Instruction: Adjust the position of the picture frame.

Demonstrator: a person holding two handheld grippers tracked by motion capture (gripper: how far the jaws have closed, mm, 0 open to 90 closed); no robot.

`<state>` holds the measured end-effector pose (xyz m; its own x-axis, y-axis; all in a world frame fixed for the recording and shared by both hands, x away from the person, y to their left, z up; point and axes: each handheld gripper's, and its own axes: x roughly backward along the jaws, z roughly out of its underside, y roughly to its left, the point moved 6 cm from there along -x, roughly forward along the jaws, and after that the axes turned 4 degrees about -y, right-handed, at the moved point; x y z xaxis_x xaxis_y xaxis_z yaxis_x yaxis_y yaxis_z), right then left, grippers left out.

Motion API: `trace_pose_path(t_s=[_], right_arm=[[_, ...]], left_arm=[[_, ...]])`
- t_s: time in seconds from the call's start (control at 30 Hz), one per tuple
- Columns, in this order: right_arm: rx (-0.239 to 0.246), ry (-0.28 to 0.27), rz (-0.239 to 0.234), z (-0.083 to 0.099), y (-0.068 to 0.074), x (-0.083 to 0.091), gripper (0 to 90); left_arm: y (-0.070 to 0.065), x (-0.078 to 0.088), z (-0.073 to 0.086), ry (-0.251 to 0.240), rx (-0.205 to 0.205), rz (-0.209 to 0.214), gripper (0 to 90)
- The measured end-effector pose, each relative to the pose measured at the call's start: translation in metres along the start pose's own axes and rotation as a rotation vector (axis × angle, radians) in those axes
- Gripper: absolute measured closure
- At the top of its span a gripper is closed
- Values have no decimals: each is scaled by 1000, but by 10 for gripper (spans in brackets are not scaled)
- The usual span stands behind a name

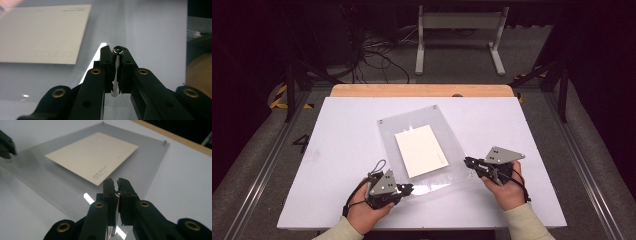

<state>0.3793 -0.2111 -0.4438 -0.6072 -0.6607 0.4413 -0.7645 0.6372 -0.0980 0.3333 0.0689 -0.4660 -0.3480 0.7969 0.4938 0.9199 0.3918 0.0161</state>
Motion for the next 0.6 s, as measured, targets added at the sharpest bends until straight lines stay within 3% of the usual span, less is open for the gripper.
trace_pose_path(t_s=[0.13,0.27,0.33,0.43,0.53,0.6], right_arm=[[20,-49,0,-15,9,12,842],[52,-61,14,-20,17,18,827],[60,-46,35,-15,15,17,821],[25,-17,56,1,3,11,828],[-12,30,51,19,-5,4,838],[-43,55,26,28,-4,-2,845]], left_arm=[[14,5,-5,-25,11,-48,832],[31,5,-11,-59,5,-80,825],[34,-2,-10,-74,14,-46,828],[33,-19,-2,-56,2,11,841],[32,-31,8,-6,-10,28,847],[37,-33,15,12,19,23,848]])
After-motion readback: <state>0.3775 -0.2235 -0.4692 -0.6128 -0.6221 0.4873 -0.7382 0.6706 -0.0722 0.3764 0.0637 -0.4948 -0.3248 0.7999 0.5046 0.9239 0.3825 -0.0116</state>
